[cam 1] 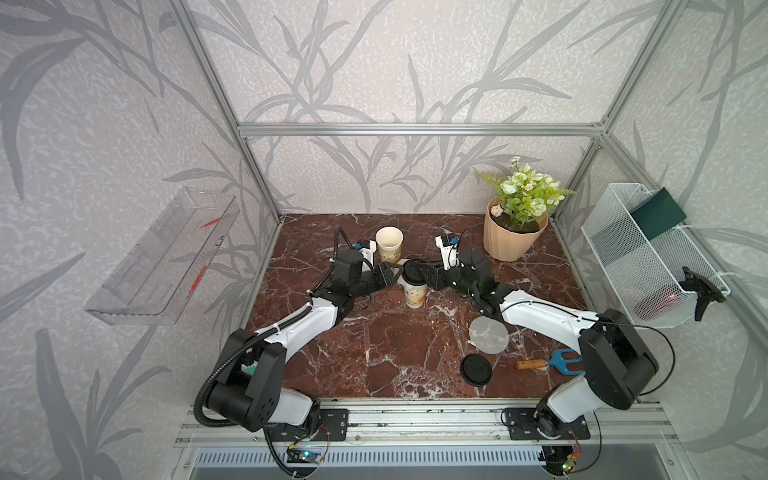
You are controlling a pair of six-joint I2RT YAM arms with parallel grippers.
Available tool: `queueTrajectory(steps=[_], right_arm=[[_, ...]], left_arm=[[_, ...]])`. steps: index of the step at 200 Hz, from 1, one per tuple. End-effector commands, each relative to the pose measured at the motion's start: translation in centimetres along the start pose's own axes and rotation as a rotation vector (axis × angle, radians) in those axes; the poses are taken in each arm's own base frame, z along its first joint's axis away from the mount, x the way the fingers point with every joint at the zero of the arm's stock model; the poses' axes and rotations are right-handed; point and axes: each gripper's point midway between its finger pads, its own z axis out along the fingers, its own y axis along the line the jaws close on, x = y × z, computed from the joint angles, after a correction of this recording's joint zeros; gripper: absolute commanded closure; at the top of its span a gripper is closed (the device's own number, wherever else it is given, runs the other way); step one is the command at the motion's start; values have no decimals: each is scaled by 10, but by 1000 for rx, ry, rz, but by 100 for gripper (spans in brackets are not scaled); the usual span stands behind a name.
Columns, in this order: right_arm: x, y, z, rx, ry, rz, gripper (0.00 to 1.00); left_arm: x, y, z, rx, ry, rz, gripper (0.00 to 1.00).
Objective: Put the leak-proof paper on the milk tea cups
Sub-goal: Secure the cup lid on the cup.
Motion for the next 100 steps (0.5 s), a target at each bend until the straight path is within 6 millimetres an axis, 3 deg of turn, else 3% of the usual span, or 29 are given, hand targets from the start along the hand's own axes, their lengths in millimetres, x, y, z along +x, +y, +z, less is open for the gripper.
queueTrajectory(steps=[1, 54, 100], right_arm=[[91, -35, 1, 108, 298, 5, 46], [97, -37, 2, 112, 314, 3, 47], [96, -37, 2, 117, 315, -1, 48]], left_arm=[[44, 46, 6, -127, 117, -76, 51], [84, 83, 20, -170, 212, -161, 56], [97, 97, 19, -209, 242, -167, 59]])
